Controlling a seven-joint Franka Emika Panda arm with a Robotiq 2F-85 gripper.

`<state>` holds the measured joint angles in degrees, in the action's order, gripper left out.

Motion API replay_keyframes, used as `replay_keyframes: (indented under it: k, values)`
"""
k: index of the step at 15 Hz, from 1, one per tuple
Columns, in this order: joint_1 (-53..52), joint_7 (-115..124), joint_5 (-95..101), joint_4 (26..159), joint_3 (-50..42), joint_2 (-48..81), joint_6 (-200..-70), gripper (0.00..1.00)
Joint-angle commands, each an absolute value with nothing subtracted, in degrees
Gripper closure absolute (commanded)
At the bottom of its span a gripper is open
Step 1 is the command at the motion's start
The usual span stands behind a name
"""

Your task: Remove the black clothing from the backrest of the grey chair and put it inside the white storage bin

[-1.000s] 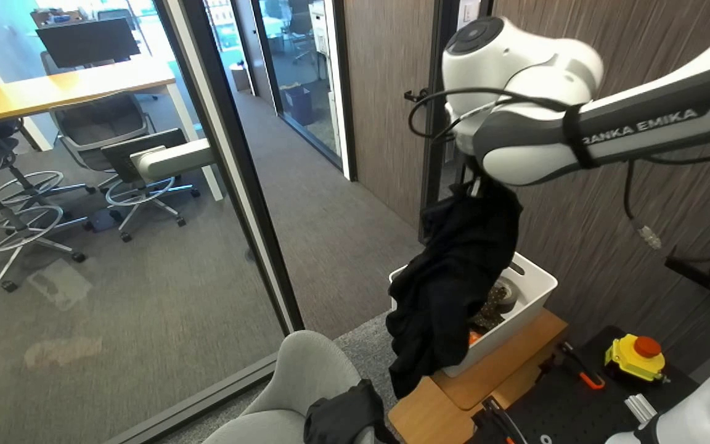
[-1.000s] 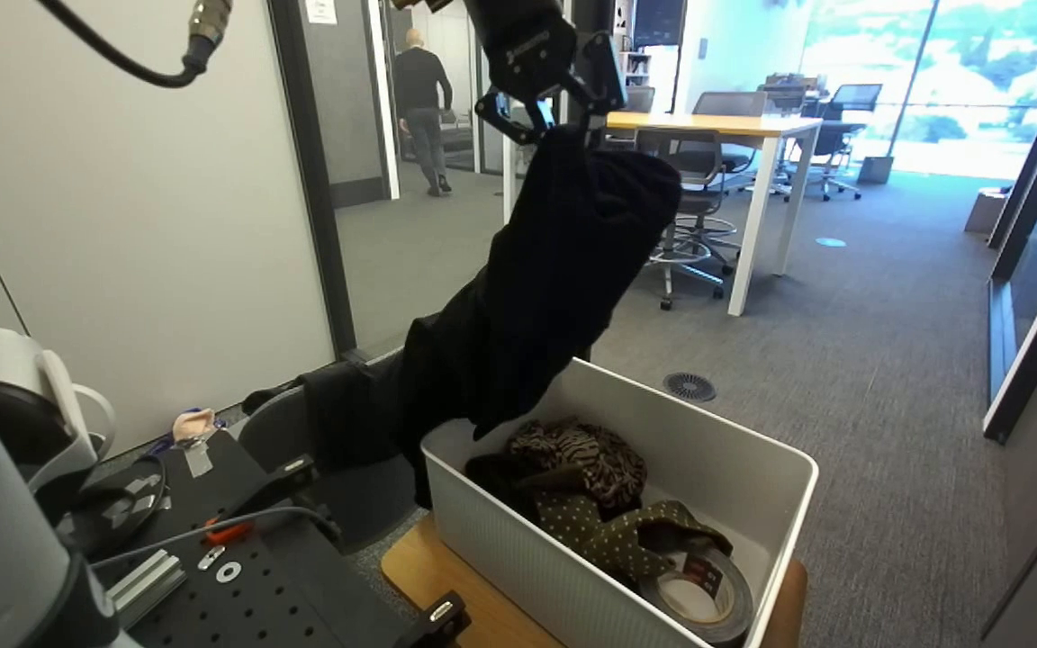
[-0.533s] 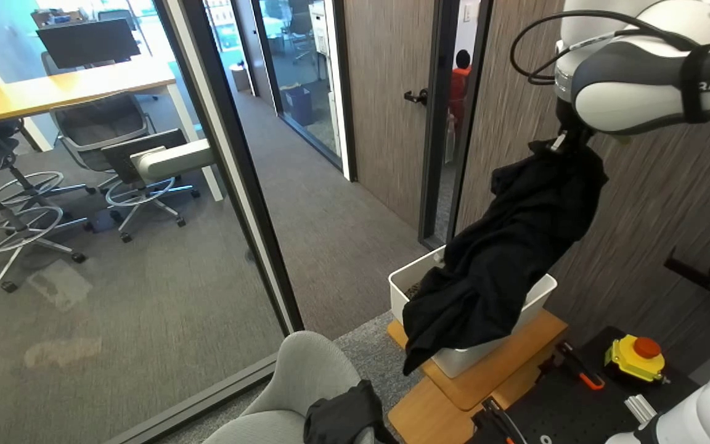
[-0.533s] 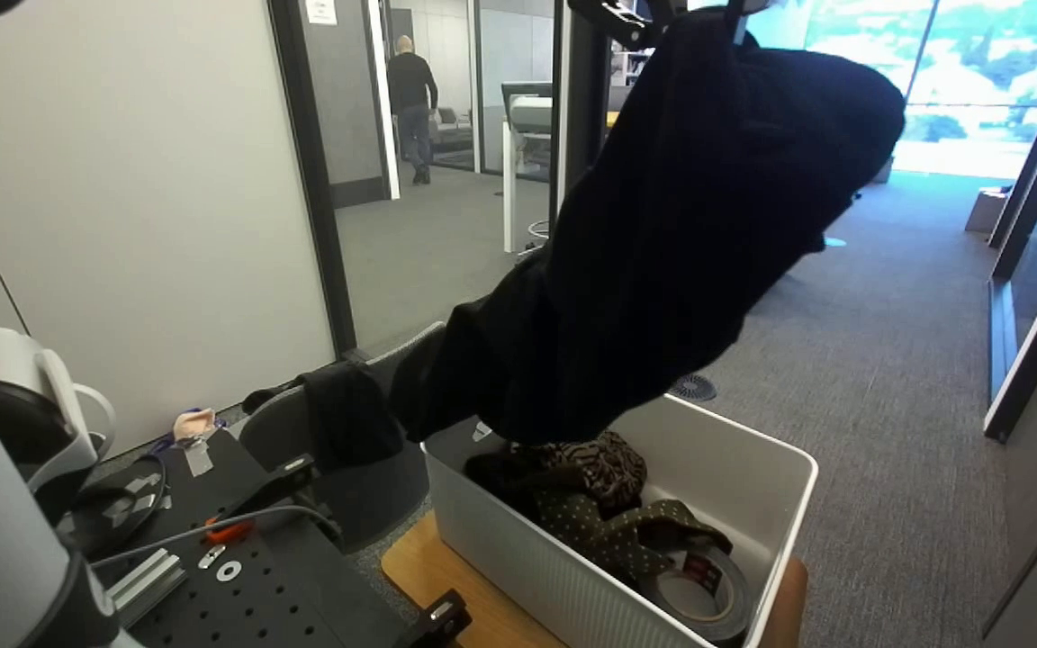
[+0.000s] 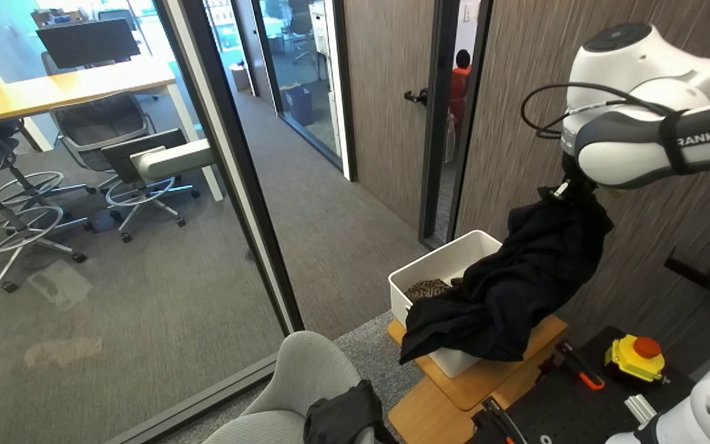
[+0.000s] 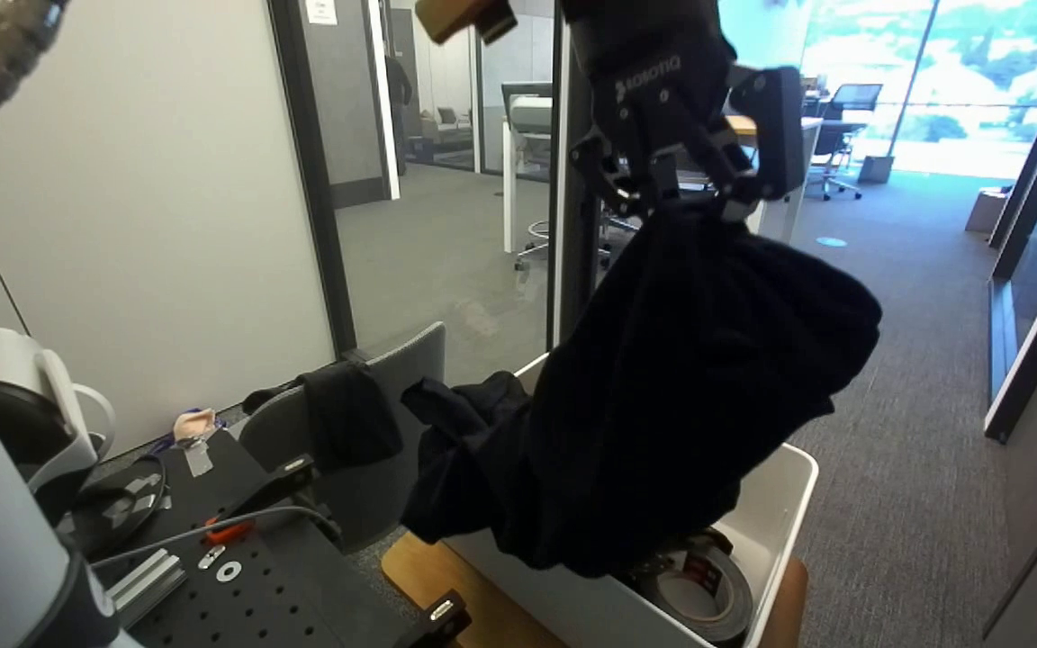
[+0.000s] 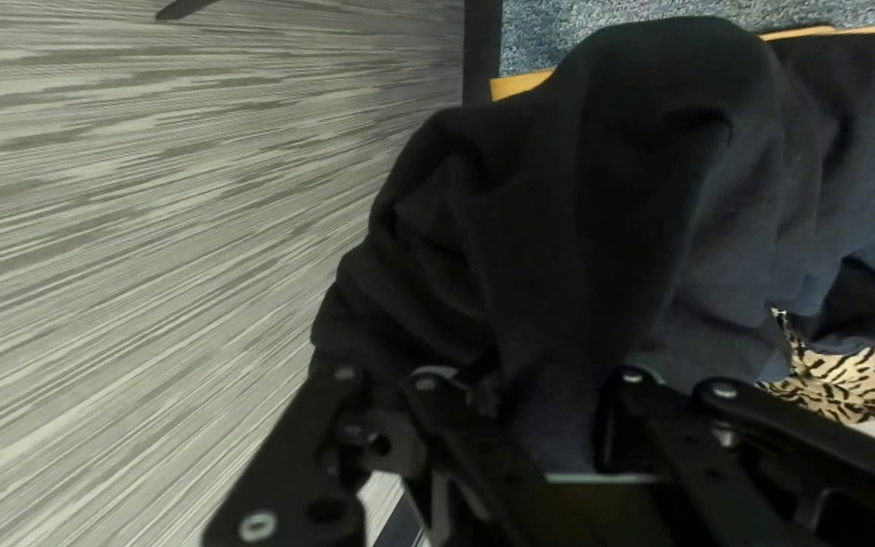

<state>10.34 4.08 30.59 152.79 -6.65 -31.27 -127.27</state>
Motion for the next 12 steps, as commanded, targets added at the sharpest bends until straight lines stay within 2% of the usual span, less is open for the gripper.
replay_keyframes:
  k: [1,12]
  values:
    - [11.8,6.6,30.4,153.3,-6.0,-25.1,-134.3,0.89]
    - [10.7,5.1,30.7,142.0,-5.7,-2.7,-143.8,0.89]
